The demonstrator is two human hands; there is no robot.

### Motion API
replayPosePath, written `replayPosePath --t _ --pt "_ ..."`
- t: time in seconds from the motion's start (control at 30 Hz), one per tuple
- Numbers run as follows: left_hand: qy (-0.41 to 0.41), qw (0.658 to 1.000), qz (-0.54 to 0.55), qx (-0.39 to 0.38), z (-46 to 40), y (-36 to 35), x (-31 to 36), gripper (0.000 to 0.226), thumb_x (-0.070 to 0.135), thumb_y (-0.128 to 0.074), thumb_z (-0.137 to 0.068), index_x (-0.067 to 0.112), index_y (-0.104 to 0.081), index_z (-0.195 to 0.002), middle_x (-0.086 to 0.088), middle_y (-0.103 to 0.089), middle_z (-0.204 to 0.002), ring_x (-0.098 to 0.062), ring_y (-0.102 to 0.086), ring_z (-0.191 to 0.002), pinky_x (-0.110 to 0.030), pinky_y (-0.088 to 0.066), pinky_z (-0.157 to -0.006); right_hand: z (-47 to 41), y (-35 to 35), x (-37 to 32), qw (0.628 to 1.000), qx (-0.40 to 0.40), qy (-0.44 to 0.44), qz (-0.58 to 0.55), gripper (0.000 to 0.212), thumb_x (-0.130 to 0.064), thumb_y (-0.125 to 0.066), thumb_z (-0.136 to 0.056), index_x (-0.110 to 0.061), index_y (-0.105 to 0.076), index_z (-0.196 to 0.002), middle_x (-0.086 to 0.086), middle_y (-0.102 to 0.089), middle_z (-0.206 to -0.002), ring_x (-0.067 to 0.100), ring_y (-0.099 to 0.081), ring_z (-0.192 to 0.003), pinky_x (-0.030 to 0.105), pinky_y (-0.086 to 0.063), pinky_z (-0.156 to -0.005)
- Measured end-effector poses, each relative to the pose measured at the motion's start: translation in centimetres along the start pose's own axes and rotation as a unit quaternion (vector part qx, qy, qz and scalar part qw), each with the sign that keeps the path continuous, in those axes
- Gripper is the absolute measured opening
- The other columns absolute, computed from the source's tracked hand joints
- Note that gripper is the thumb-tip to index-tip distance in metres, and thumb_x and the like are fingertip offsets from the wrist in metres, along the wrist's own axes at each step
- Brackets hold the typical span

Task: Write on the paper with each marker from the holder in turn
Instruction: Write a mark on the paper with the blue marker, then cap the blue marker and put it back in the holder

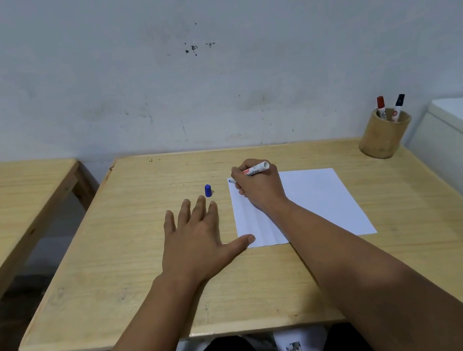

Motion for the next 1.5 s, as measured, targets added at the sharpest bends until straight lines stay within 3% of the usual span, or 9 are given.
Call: replayPosePath --t 0.33,0.47,0.63,0.77,0.83,0.97,1.03,1.23,1.5 --pt "-0.003 1.0 0.015 0.004 0.1 -0.1 0.0 0.114 0.1 -0.027 -0.07 0.025 -0.039 -0.154 -0.001 -0.025 -0.169 -0.027 -0.011 -0.158 -0.057 -0.008 -0.124 0.4 0.1 -0.3 1.0 -0.002 0.014 -0.009 0.022 -0.034 -0.069 -0.089 -0.022 -0.068 -0.071 0.0 -0.075 -0.075 0.019 -0.075 -0.068 0.042 -0.064 -0.063" --pt "0.043 0.99 0.093 0.095 -1.1 1.0 -0.2 0.073 0.088 -0.036 -0.081 0.028 -0.062 -0.115 0.008 -0.063 -0.128 -0.023 -0.053 -0.125 -0.047 -0.037 -0.104 0.3 0.6 -1.1 0.996 -0.015 -0.009 -0.083 0.026 -0.039 -0.076 -0.096 -0.015 -0.072 -0.089 0.004 -0.074 -0.078 0.015 -0.067 -0.066 0.03 -0.055 -0.059" --pt "0.082 0.975 0.179 0.1 -5.1 2.0 -0.9 0.053 0.049 -0.059 -0.092 0.029 -0.055 -0.141 0.004 -0.063 -0.131 -0.023 -0.062 -0.116 -0.047 -0.049 -0.097 0.1 2.3 -3.6 0.992 -0.007 -0.014 -0.125 0.038 -0.048 -0.083 -0.091 -0.017 -0.063 -0.081 0.014 -0.061 -0.067 0.016 -0.05 -0.051 0.024 -0.043 -0.047" --pt "0.078 0.975 0.178 0.108 -6.5 1.5 -1.0 0.027 0.034 -0.06 -0.096 0.025 -0.073 -0.118 0.004 -0.075 -0.113 -0.024 -0.068 -0.106 -0.042 -0.054 -0.087 0.5 4.7 -5.1 0.992 -0.039 0.024 -0.118 0.009 -0.014 -0.08 -0.095 -0.014 -0.071 -0.099 0.005 -0.074 -0.077 0.013 -0.066 -0.057 0.027 -0.053 -0.053" --pt "0.094 0.969 0.197 0.112 -6.7 1.6 -1.1 0.024 0.029 -0.062 -0.096 0.024 -0.075 -0.114 0.004 -0.076 -0.112 -0.024 -0.068 -0.105 -0.04 -0.055 -0.085 1.0 5.8 -5.7 0.988 -0.084 0.024 -0.128 0.029 0.003 -0.062 -0.103 -0.013 -0.071 -0.126 0.009 -0.08 -0.103 0.017 -0.077 -0.077 0.03 -0.063 -0.062" --pt "0.136 0.931 0.321 0.105 -6.7 3.5 -0.5 0.022 0.02 -0.065 -0.091 0.021 -0.077 -0.109 0.006 -0.078 -0.1 -0.019 -0.069 -0.102 -0.033 -0.053 -0.084 2.0 8.0 -6.8 0.962 -0.077 -0.05 -0.256 0.036 0.001 -0.048 -0.106 -0.014 -0.077 -0.121 0.016 -0.079 -0.112 0.03 -0.08 -0.085 0.048 -0.066 -0.083" --pt "0.14 0.896 0.409 0.1 -6.7 5.2 0.5 0.014 0.016 -0.066 -0.09 0.019 -0.078 -0.097 0.006 -0.079 -0.088 -0.018 -0.072 -0.094 -0.033 -0.053 -0.081 2.8 8.7 -7.2 0.959 -0.079 -0.042 -0.267 0.024 -0.004 -0.053 -0.107 -0.014 -0.074 -0.109 0.013 -0.073 -0.101 0.026 -0.073 -0.071 0.045 -0.067 -0.076" --pt "0.129 0.798 0.58 0.106 -5.3 10.2 4.1 0.014 0.012 -0.066 -0.094 0.017 -0.074 -0.084 -0.003 -0.075 -0.085 -0.019 -0.073 -0.082 -0.033 -0.052 -0.076 5.2 9.8 -7.1 0.992 -0.107 0.068 -0.026 0.029 -0.009 -0.072 -0.098 -0.021 -0.062 -0.123 0.003 -0.072 -0.096 0.01 -0.064 -0.053 0.025 -0.053 -0.053" --pt "0.119 0.78 0.604 0.108 -3.6 12.9 7.8 0.012 0.012 -0.065 -0.096 0.015 -0.073 -0.087 -0.006 -0.075 -0.09 -0.018 -0.073 -0.083 -0.035 -0.056 -0.081 6.9 11.6 -8.3 0.99 -0.099 0.105 0.01 0.024 -0.007 -0.076 -0.095 -0.017 -0.074 -0.117 0.001 -0.073 -0.092 0.011 -0.066 -0.052 0.017 -0.048 -0.05"
Point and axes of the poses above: each hand's wrist, its own z-axis away from the middle knuckle, its own y-axis out of the back of the hand, x = y × z, the point moved 2 cm from there along -z, towards the middle knuckle
